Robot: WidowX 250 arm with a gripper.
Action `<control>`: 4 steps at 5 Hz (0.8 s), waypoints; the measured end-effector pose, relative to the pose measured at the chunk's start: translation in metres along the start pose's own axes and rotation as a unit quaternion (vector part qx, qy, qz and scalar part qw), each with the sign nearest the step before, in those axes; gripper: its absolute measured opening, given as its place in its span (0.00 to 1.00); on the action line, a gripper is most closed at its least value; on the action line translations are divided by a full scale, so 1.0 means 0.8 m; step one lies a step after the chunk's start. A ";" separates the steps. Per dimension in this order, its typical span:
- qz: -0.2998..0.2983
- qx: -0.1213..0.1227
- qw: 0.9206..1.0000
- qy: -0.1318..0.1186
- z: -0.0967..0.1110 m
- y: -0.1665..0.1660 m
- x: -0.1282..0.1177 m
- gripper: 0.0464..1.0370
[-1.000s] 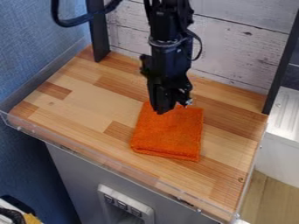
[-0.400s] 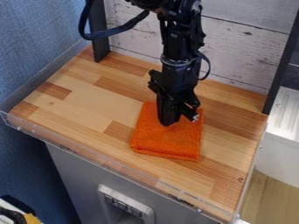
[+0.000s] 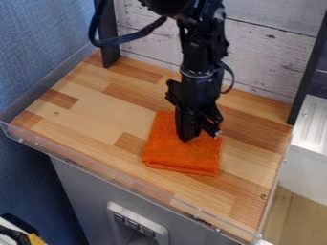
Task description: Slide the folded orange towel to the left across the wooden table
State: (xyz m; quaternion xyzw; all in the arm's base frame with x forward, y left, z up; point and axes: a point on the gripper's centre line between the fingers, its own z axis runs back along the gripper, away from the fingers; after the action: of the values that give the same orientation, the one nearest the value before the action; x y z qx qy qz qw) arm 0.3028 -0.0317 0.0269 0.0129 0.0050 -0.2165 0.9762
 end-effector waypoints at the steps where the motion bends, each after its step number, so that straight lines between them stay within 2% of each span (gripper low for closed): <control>1: 0.004 0.002 1.000 -0.008 -0.003 -0.004 0.002 0.01; 4: 0.014 -0.013 1.000 -0.018 -0.019 -0.005 -0.002 0.01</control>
State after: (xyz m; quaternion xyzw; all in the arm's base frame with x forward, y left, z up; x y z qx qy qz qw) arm 0.2994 -0.0339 0.0114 -0.0041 -0.0097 -0.2032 0.9791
